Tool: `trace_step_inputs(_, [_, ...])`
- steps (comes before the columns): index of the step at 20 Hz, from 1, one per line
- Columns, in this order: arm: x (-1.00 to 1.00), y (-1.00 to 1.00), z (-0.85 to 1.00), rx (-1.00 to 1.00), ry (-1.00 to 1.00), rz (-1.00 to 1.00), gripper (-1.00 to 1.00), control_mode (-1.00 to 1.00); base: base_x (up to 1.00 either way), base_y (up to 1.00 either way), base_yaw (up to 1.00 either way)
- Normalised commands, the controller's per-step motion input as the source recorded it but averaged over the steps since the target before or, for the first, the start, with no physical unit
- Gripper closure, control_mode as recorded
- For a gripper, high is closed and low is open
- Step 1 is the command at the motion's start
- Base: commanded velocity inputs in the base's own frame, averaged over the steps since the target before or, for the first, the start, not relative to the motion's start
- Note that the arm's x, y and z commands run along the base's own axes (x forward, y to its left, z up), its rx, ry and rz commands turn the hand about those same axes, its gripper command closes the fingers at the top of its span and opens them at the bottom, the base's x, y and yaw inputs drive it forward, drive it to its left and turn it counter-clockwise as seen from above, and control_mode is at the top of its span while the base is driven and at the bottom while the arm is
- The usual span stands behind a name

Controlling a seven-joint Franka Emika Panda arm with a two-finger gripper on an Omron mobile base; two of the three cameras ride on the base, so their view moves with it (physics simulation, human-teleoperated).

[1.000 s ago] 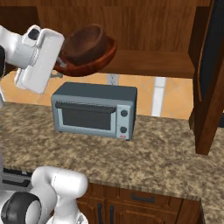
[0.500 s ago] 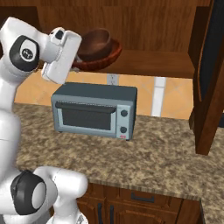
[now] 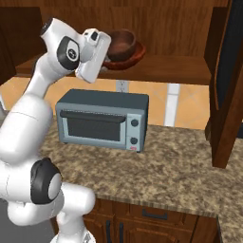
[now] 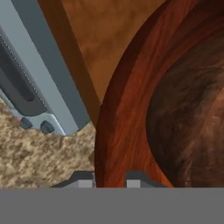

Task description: Pick up the bowls on the counter and stack them on top of one another in the open cabinet. Place the smaller bowl on top of the larger bowl.

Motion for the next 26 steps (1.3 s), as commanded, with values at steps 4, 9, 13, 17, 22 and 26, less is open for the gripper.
trace_step_inputs(4, [0.88, 0.00, 0.06, 0.00, 0.00, 0.02, -1.00, -1.00, 0.00, 0.00, 0.00])
trace_step_inputs(9, [-0.39, 0.12, 0.09, 0.00, -0.15, 0.03, -1.00, -1.00, 0.00, 0.00, 0.00])
trace_step_inputs(13, [-1.00, 0.52, -0.12, 0.00, -0.25, 0.09, -1.00, -1.00, 0.00, 0.00, 0.00])
trace_step_inputs(17, [-1.00, 0.26, -0.68, 0.00, -0.07, 0.08, -1.00, -1.00, 0.00, 0.00, 0.00])
trace_step_inputs(22, [-1.00, 0.01, -1.00, 0.00, 0.08, 0.04, -1.00, -1.00, 0.00, 0.00, 0.00])
trace_step_inputs(26, [-0.89, 0.00, -1.00, 0.00, 0.22, 0.00, -1.00, -1.00, 0.00, 0.00, 0.00])
